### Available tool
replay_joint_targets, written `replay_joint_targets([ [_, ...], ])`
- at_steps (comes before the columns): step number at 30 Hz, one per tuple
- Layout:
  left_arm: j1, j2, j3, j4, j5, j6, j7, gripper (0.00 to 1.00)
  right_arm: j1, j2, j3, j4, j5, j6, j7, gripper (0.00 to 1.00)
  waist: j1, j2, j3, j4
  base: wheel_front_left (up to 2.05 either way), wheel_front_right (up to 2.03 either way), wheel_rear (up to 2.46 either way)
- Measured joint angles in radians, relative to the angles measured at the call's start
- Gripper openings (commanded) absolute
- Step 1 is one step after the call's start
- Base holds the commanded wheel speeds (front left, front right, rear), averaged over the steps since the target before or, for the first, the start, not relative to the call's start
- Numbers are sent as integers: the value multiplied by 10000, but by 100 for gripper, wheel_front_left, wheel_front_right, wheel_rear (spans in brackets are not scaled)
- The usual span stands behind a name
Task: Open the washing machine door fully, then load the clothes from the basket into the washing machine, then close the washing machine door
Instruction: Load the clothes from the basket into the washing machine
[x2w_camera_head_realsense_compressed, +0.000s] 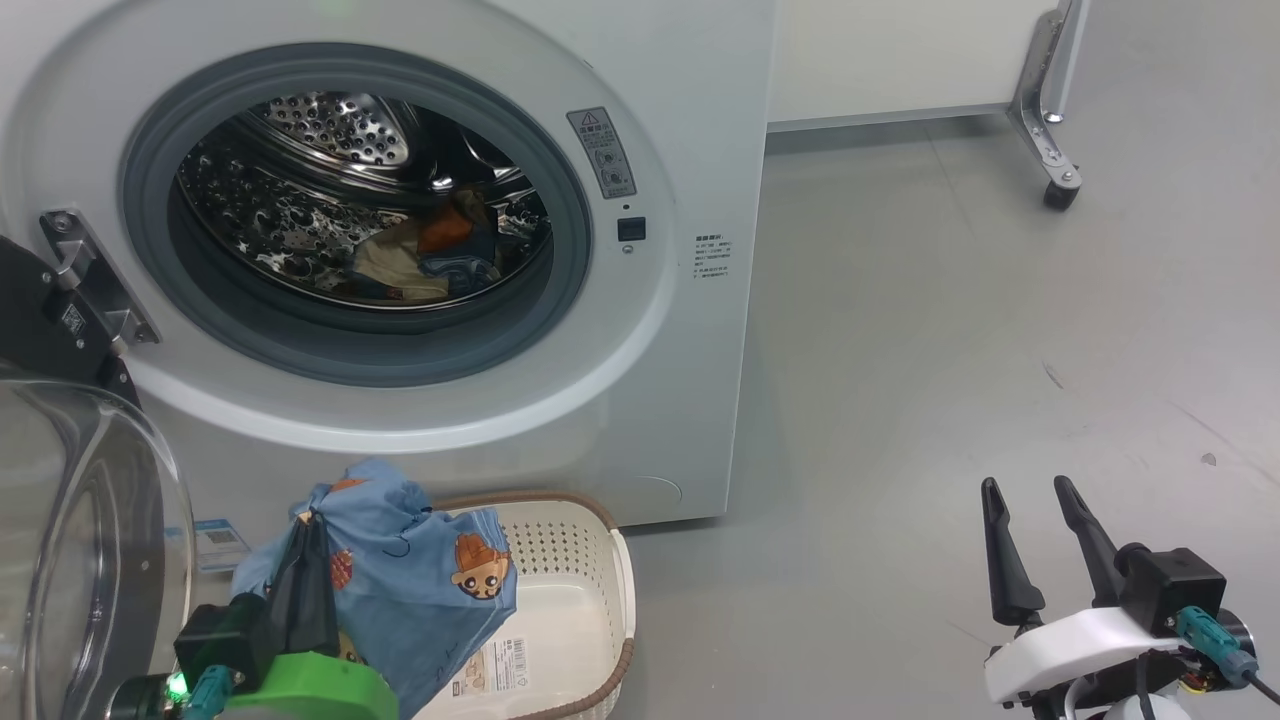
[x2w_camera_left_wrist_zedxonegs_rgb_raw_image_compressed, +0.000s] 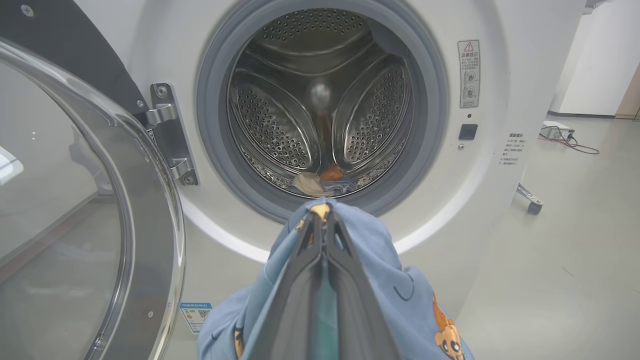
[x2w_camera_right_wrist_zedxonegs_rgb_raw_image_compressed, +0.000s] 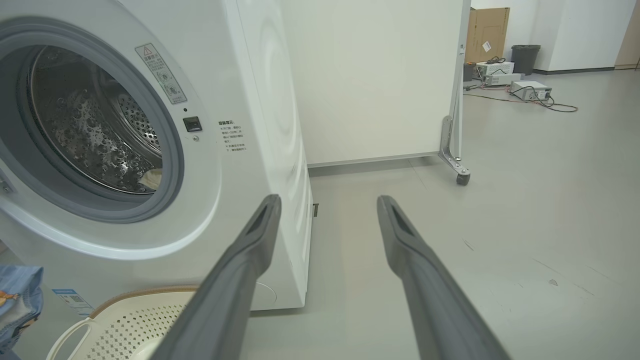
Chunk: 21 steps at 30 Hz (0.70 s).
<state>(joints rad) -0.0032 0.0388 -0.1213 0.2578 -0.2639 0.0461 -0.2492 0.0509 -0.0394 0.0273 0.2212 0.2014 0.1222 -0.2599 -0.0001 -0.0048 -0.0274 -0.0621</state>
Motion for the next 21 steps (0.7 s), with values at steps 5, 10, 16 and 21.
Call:
replay_joint_targets([
  [5, 227, 2, -88, -301, -4, 75, 0, 0, 16, 0, 96, -6, 0, 0, 0, 100, 0, 0, -9, -12, 0, 0, 0],
  [10, 390, 4, -180, -518, -25, 88, 0, 0, 44, 0, 203, -38, 0, 2, 0, 100, 0, -1, 15, -50, 0, 0, 0],
  [16, 497, 6, -251, -748, -33, 163, 2, 0, 137, 0, 244, -67, 0, 2, 0, 100, 0, 0, 94, -118, 0, 0, 0],
  [21, 496, 8, -219, -790, -33, 197, 0, 0, 150, 0, 265, -127, 0, 2, 0, 100, 0, 0, 232, -175, 0, 0, 0],
])
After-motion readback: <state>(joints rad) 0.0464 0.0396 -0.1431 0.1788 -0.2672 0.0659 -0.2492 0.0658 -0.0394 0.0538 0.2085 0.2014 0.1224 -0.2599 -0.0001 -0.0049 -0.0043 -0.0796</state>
